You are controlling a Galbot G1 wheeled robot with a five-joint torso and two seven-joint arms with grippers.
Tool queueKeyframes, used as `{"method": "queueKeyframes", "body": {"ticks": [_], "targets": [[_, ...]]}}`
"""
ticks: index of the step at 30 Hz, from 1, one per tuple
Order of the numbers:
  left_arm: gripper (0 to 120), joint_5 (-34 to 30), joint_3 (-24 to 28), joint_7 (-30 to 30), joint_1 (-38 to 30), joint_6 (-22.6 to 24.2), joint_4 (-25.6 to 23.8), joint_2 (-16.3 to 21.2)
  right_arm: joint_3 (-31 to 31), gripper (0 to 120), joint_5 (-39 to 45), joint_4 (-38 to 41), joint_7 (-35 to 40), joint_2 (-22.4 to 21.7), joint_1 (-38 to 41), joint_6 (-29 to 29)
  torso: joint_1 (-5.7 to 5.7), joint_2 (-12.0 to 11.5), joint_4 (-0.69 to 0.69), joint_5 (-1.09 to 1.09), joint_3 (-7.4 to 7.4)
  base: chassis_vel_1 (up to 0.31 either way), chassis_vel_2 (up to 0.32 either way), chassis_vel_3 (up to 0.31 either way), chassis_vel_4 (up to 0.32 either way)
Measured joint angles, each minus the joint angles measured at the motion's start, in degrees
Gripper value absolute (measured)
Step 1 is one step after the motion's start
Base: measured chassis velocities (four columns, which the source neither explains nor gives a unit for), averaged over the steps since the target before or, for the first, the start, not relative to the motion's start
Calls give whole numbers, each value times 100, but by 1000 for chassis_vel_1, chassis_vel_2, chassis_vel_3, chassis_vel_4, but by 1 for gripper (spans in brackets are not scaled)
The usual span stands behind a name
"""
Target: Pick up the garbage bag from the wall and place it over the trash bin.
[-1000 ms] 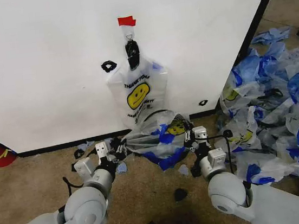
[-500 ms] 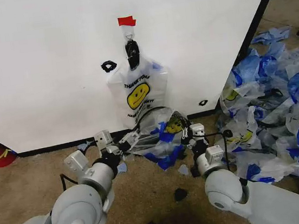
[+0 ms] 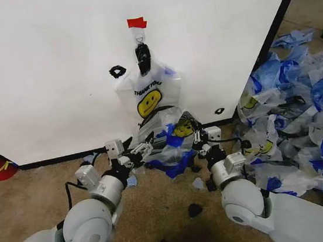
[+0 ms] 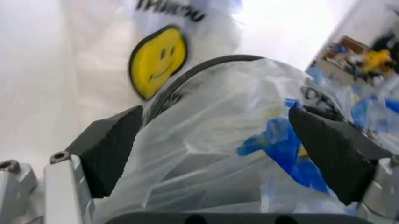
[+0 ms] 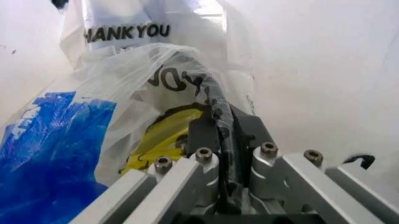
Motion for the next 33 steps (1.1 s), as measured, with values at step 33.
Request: {"method": "queueKeyframes", "body": {"ticks": [33], "targets": [[94,3166,96,1753,-317,-424,1158,685,-464,1,-278,-26,-18,235,248,-14,0,0,-1,-1,0,0,0,0,0]]}}
